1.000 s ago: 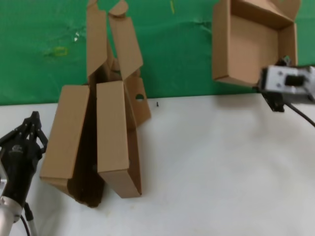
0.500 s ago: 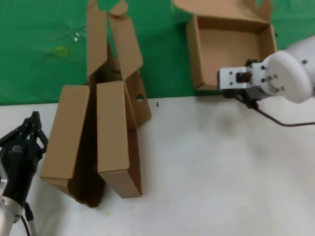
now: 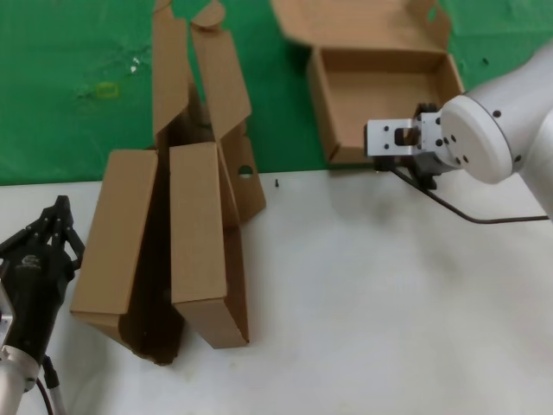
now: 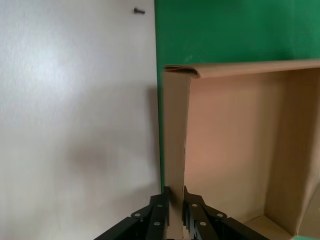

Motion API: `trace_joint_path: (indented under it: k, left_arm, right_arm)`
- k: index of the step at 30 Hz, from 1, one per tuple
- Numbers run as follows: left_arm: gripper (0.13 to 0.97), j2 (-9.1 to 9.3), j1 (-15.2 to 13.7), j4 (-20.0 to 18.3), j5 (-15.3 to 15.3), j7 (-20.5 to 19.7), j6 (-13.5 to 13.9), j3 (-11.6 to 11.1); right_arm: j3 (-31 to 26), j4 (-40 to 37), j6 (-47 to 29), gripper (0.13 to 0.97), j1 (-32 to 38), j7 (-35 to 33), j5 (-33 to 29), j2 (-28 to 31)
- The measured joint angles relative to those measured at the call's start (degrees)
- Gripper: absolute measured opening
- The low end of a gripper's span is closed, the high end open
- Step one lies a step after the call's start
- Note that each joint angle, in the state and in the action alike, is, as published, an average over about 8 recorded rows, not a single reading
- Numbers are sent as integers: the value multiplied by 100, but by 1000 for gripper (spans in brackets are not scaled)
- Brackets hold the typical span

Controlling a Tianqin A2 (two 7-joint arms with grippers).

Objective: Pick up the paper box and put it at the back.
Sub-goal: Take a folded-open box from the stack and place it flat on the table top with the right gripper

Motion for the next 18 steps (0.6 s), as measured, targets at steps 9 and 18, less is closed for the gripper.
trace_joint_path:
  k: [9, 18]
  left_arm:
    - [143, 0, 0, 0, 0, 0, 0, 0]
    - [143, 0, 0, 0, 0, 0, 0, 0]
  right_arm:
    - [214, -121, 118, 226, -9, 163, -23, -143]
    - [453, -181, 281, 367, -9, 303, 87, -227]
